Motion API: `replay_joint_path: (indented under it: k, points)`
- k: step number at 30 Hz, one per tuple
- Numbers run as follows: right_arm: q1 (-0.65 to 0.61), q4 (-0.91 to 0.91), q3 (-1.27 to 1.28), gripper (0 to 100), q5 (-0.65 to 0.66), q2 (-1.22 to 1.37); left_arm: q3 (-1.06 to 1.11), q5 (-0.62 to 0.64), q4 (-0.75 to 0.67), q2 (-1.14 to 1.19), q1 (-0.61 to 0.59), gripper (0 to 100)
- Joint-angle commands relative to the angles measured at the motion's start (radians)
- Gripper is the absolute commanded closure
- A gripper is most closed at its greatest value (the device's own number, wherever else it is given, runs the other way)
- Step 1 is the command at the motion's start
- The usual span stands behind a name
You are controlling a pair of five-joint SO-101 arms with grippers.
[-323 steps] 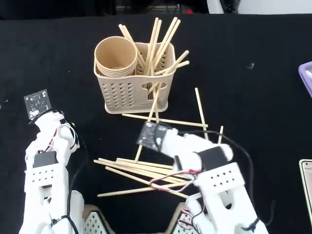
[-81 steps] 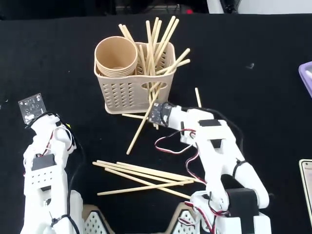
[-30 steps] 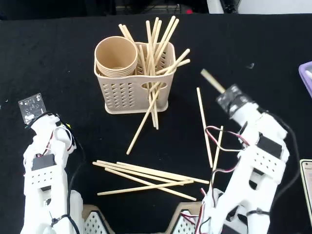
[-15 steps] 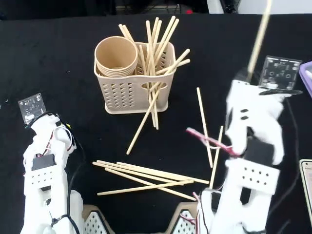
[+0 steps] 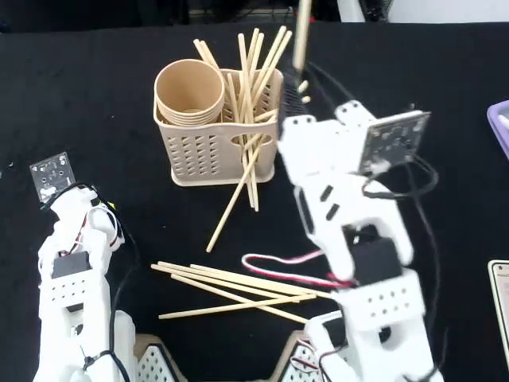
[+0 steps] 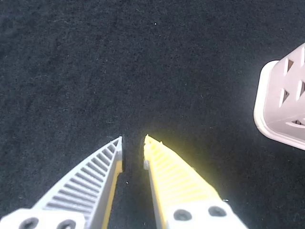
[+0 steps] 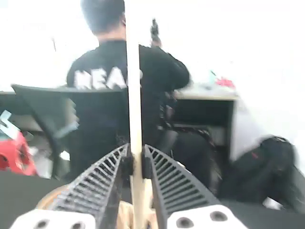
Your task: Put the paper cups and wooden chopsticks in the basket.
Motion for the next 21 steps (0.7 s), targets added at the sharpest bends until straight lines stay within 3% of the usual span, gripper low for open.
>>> replay_joint_path:
  k: [1,10,21]
  points:
    - [-0.060,-0.141,-0.013,98.6,-0.014,0.107,-0.012,0.005,-0.015,-0.023,-0.005,92]
    - [-0.097,-0.267,-0.094,98.6,-0.014,0.395,-0.012,0.005,-0.014,-0.023,-0.001,92]
    - [-0.115,-0.269,-0.073,98.6,-0.012,0.490,-0.012,0.002,-0.014,-0.023,0.001,92]
